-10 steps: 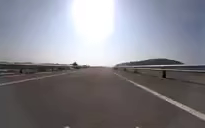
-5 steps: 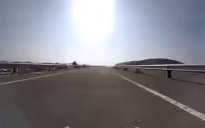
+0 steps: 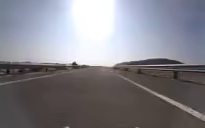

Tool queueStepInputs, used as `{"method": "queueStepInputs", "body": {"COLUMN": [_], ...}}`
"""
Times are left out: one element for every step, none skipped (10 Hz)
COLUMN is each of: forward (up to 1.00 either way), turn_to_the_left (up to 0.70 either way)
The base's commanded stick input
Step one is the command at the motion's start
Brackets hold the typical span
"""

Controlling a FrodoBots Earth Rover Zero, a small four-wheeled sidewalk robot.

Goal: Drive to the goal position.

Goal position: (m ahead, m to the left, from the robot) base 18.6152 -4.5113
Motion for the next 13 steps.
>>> {"method": "queueStepInputs", "body": {"forward": [1.00,1.00,1.00,1.00,1.00,1.00,1.00,1.00,1.00,1.00,1.00,1.00,1.00], "turn_to_the_left": [0.00,0.00,0.00,0.00,0.00,0.00,0.00,0.00,0.00,0.00,0.00,0.00,0.00]}}
